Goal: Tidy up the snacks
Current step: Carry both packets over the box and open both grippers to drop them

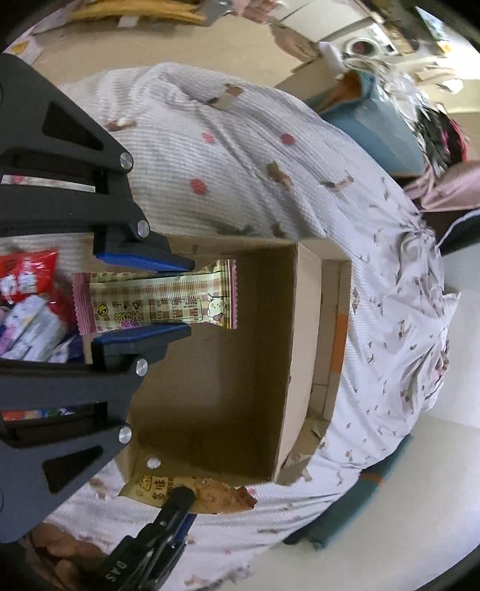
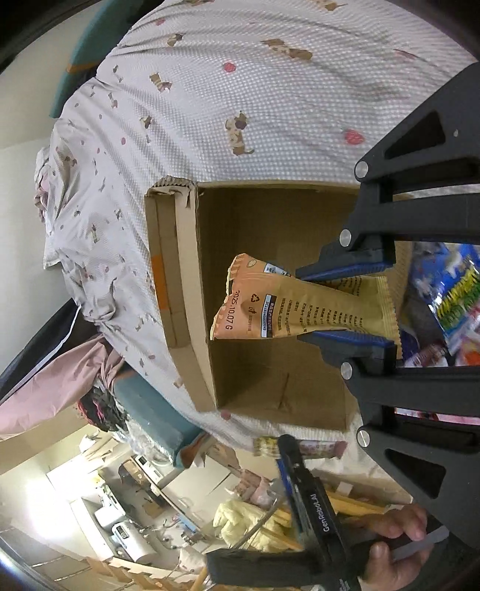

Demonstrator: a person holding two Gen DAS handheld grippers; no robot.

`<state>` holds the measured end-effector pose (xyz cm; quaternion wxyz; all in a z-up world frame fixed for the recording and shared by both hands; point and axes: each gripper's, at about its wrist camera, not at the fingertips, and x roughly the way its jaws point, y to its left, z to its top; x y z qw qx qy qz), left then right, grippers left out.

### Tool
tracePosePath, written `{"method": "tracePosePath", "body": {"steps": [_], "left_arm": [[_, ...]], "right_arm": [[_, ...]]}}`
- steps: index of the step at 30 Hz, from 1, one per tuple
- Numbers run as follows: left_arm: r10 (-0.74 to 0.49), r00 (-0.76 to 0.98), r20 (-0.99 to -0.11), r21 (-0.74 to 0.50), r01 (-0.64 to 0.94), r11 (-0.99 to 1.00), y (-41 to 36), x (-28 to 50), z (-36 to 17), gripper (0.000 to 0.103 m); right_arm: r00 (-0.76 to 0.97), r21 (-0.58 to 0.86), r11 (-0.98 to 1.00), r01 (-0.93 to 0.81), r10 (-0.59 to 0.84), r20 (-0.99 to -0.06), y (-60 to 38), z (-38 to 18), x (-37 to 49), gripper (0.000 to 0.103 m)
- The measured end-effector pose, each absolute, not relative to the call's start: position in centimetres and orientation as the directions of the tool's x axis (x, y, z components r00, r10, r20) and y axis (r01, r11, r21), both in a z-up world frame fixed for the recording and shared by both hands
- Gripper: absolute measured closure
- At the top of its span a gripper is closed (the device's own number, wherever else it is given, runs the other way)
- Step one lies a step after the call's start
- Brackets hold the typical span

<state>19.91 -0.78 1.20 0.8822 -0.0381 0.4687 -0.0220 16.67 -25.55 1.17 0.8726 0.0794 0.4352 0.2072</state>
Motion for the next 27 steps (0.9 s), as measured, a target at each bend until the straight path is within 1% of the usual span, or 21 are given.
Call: {"method": "tracePosePath", "body": {"steps": [7, 13, 19, 22, 27], "left_arm": [[-0.114, 0.551, -0.827, -0.114, 0.035, 0.993, -2.3, 21.1, -1.7, 0.079], [-0.112, 0.580, -0.807, -0.096, 0.059, 0.994, -2.6, 21.1, -1.9, 0.079], [-0.100, 0.572, -0.814, -0.103, 0.028, 0.994, -1.8, 21.5, -2.3, 0.079], [-0.092, 0.565, -0.820, -0.091, 0.030, 0.995, -1.8, 21.6, -2.6, 0.079], [-0.086, 0.571, -0.816, -0.082, 0.033, 0.996, -1.8, 21.3, -2.6, 0.079]], "right_arm": [[0.538, 0.307, 0.911, -0.276, 0.411, -0.736, -26.2, -1.5, 18.0, 0.077], [0.546, 0.292, 0.921, -0.257, 0.388, -0.742, -27.1, -2.2, 18.2, 0.077], [0.522, 0.290, 0.923, -0.251, 0.382, -0.763, -26.9, -3.4, 18.6, 0.076], [0.520, 0.261, 0.931, -0.256, 0.360, -0.774, -26.4, -3.9, 18.5, 0.076], [0.508, 0.271, 0.929, -0.251, 0.365, -0.780, -26.3, -4.3, 18.5, 0.076]]}}
